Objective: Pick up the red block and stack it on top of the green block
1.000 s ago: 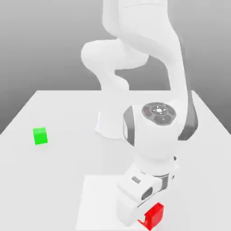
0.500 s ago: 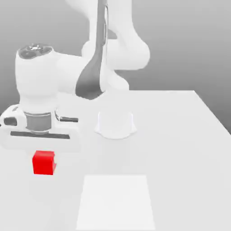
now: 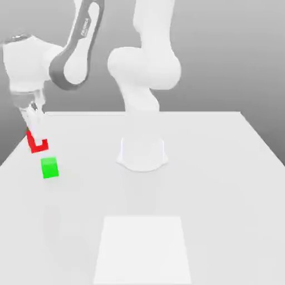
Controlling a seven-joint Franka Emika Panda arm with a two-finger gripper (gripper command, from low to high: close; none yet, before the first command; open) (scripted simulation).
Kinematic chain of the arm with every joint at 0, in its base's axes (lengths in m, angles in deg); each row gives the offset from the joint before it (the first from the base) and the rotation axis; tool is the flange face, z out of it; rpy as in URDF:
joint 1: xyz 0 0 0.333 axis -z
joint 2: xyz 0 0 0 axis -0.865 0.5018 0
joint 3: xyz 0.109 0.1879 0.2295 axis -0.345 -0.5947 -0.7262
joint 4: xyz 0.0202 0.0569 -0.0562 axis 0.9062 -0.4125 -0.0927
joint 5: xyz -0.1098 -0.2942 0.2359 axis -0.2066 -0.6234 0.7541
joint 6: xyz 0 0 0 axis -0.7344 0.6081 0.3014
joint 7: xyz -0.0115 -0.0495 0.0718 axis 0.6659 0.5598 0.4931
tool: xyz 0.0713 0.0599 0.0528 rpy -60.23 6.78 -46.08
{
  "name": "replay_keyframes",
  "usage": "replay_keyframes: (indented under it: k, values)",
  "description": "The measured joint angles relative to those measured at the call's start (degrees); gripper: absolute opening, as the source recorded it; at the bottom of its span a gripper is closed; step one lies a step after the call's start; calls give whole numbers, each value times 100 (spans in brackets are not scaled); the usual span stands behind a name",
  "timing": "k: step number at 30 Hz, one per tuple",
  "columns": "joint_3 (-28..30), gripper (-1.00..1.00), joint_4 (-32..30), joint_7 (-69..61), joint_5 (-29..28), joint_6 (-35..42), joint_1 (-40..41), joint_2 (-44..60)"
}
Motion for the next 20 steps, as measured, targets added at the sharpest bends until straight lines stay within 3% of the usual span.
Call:
replay_keyframes:
  k: [12,19,20]
  values:
    - [463,-100,-42,-404,703,-1079,-505,1014]
    - [621,-100,-64,-1261,1948,-1725,-1058,1759]
    - [578,100,-64,-1462,2236,-1805,-1133,1866]
